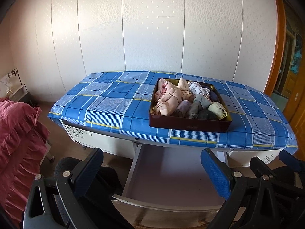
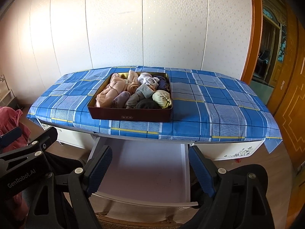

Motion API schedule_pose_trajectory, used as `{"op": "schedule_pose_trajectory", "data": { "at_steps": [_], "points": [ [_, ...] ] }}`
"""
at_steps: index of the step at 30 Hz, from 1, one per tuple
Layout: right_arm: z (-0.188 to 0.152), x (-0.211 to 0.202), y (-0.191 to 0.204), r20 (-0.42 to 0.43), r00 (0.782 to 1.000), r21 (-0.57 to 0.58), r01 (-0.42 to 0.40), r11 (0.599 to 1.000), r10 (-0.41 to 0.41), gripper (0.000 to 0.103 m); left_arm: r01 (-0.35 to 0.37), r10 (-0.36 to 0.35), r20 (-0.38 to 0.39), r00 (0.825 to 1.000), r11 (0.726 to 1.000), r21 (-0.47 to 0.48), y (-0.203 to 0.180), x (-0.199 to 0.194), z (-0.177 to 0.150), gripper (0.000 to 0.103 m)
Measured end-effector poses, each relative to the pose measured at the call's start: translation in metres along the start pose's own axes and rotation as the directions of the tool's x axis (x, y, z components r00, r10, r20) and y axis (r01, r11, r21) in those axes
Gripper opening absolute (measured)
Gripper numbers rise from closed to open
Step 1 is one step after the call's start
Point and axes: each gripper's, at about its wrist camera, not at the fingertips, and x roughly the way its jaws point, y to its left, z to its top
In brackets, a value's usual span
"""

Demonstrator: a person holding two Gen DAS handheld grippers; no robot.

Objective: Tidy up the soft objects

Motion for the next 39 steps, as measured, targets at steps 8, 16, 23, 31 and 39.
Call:
{"op": "schedule_pose_trajectory", "data": {
  "at_steps": [8,16,23,31,39],
  "points": [
    [-0.001,0.0031,-0.0028,-0.012,1.0,0.015,-0.003,1.0,0.003,0.084,0.011,-0.011,-0.003,1.0,1.0,0.003,-0.0001,0.0012,-0.0004,0.103],
    [-0.0023,0.0042,-0.0012,-0.019,1.0,0.012,-0.011,1.0,0.011,0.084,0.01,-0.01,-0.008,1.0,1.0,0.003,0.0001,0.0016,-0.0006,0.103],
    [-0.0029,0.0055,-0.0016,-0.027,1.0,0.017,-0.01,1.0,0.011,0.084,0.013,-0.013,-0.009,1.0,1.0,0.003,-0.0001,0.0019,-0.0001,0.103],
    [-0.0032,0.0066,-0.0026,-0.032,0.999,0.021,-0.011,1.0,0.012,0.084,0.014,-0.014,-0.01,1.0,1.0,0.003,-0.0013,0.0026,-0.0002,0.103],
    [-0.0046,0.0088,-0.0025,-0.044,0.999,0.024,-0.014,1.0,0.015,0.084,0.018,-0.018,-0.003,1.0,1.0,0.006,-0.0013,0.0016,-0.0012,0.103]
  ]
}}
